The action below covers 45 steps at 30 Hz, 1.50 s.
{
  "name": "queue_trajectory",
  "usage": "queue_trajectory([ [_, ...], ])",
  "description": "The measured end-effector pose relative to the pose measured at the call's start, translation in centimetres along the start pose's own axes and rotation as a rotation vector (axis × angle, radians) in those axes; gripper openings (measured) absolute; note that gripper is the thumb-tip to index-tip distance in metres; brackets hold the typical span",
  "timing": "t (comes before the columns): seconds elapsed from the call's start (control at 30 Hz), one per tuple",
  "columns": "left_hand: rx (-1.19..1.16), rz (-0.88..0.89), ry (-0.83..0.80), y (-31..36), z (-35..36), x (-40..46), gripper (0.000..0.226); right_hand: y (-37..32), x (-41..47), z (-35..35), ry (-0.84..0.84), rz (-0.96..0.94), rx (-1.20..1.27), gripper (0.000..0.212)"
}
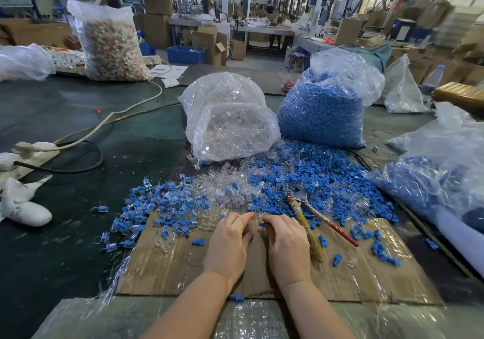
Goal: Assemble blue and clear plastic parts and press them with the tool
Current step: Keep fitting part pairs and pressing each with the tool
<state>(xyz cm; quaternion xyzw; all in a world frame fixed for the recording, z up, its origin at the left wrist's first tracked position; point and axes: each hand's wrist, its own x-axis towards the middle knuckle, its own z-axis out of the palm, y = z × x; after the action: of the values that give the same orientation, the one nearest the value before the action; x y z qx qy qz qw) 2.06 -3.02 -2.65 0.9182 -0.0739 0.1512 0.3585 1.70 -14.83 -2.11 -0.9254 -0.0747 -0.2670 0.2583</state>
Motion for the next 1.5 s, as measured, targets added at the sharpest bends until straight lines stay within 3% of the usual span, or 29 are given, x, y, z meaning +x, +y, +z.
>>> queue_trajectory([
  [0.37, -0.114, -0.068, 0.064, 0.4, -0.6, 0.0, 0.022, 0.0, 0.1, 0.0, 0.026, -0.030, -0.002, 0.019],
  [0.53, -0.145, -0.107, 0.076, 0.3, -0.7, 0.0, 0.031, 0.0, 0.1, 0.0, 0.035, -0.053, 0.006, 0.023],
  [0.7, -0.211, -0.170, 0.095, 0.1, -0.7, 0.1, 0.017, 0.0, 0.0, -0.2, 0.012, -0.080, 0.121, 0.013],
  [1.5, -0.356, -0.157, -0.061, -0.2, -1.1, -0.1, 0.025, -0.4, 0.0, -0.6, -0.043, -0.152, 0.078, 0.017],
])
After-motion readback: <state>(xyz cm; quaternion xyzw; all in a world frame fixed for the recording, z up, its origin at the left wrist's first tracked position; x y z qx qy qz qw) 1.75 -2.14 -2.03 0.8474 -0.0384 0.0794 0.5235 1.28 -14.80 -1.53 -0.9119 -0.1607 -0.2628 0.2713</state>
